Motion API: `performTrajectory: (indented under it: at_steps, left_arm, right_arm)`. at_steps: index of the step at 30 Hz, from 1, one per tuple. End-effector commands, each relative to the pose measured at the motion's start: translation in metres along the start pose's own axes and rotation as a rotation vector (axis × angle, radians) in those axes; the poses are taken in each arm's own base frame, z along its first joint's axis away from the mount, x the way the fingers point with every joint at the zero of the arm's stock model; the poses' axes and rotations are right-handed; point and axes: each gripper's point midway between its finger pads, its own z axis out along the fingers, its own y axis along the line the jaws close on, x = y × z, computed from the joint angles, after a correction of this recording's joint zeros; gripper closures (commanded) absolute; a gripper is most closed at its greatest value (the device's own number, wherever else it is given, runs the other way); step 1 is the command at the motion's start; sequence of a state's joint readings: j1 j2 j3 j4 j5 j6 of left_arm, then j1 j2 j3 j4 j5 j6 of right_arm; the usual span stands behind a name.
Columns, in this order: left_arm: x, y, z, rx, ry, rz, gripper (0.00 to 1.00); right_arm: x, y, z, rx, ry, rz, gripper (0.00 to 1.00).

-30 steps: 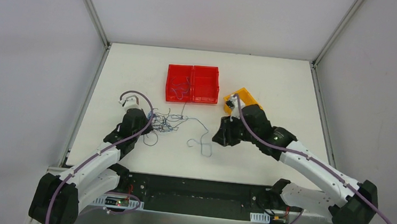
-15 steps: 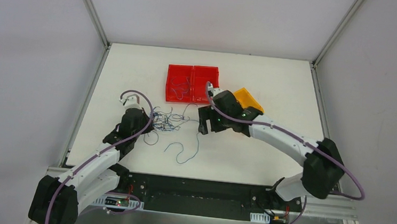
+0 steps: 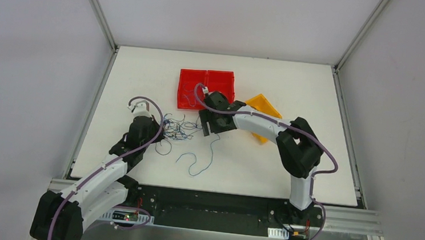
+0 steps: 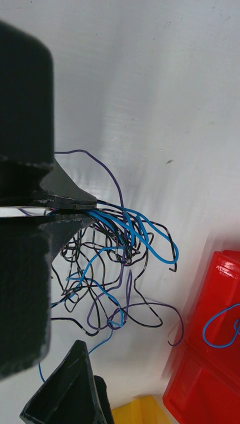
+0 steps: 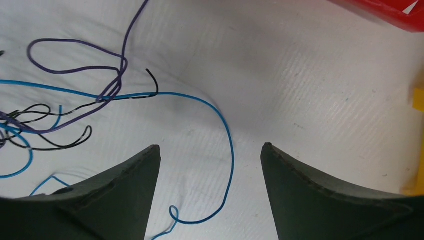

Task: Untangle the cables

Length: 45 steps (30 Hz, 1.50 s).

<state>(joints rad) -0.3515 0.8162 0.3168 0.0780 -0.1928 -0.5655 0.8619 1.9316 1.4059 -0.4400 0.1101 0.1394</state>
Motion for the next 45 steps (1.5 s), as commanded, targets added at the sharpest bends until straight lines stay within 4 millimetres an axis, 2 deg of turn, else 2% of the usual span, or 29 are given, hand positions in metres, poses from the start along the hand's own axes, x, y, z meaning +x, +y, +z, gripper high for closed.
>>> performTrajectory:
  at_steps: [1, 9, 16, 18, 19, 20, 21, 22, 23, 27, 29, 31, 34, 38, 41, 45]
  left_arm:
    - [-0.024, -0.002, -0.004, -0.01, -0.086, -0.019, 1.0]
    - [-0.038, -0.034, -0.028, 0.255, -0.239, -0.054, 1.0]
    - [-0.042, -0.032, -0.032, 0.255, -0.266, -0.062, 1.0]
    - [-0.042, -0.03, -0.031, 0.239, -0.265, -0.07, 1.0]
    - [-0.043, -0.028, -0.03, 0.229, -0.267, -0.077, 1.0]
    - [-0.043, -0.027, -0.03, 0.219, -0.27, -0.084, 1.0]
    - [-0.043, -0.024, -0.029, 0.205, -0.273, -0.09, 1.0]
    - [-0.044, -0.022, -0.029, 0.197, -0.275, -0.092, 1.0]
    - [-0.044, -0.021, -0.029, 0.189, -0.276, -0.094, 1.0]
    - [-0.042, -0.003, -0.025, 0.092, -0.274, -0.104, 1.0]
    - [-0.039, 0.01, -0.022, 0.014, -0.266, -0.117, 1.0]
    - [-0.036, 0.022, -0.018, -0.065, -0.252, -0.13, 1.0]
    - [-0.034, 0.03, -0.015, -0.137, -0.214, -0.123, 1.0]
    - [-0.033, 0.04, -0.014, -0.21, -0.205, -0.133, 1.0]
    - [-0.036, 0.048, -0.016, -0.249, -0.233, -0.16, 1.0]
    - [-0.034, 0.057, -0.019, -0.284, -0.252, -0.18, 1.0]
  right_arm:
    - [-0.001, -0.009, -0.006, 0.086, 0.002, -0.012, 0.23]
    - [0.022, -0.013, -0.003, 0.12, 0.046, -0.021, 0.28]
    - [0.041, -0.013, -0.001, 0.138, 0.092, -0.029, 0.35]
    - [0.048, -0.014, -0.003, 0.141, 0.099, -0.027, 0.4]
    - [0.05, -0.015, -0.005, 0.145, 0.101, -0.023, 0.45]
    - [0.052, -0.018, -0.006, 0.154, 0.104, -0.019, 0.56]
    - [0.053, -0.021, -0.007, 0.167, 0.106, -0.015, 0.68]
    - [0.054, -0.024, -0.009, 0.181, 0.105, -0.013, 0.86]
    - [0.055, -0.027, -0.011, 0.194, 0.1, -0.012, 0.97]
    - [0.048, -0.046, -0.03, 0.261, 0.022, 0.012, 1.0]
    - [0.042, -0.056, -0.047, 0.294, -0.035, 0.025, 1.0]
    - [0.041, -0.073, -0.059, 0.356, -0.081, 0.039, 1.0]
    - [0.044, -0.104, -0.076, 0.455, -0.131, 0.088, 1.0]
    - [0.052, -0.148, -0.099, 0.544, -0.191, 0.25, 1.0]
    - [0.058, -0.176, -0.116, 0.548, -0.239, 0.397, 1.0]
    - [0.057, -0.196, -0.146, 0.532, -0.355, 0.515, 1.0]
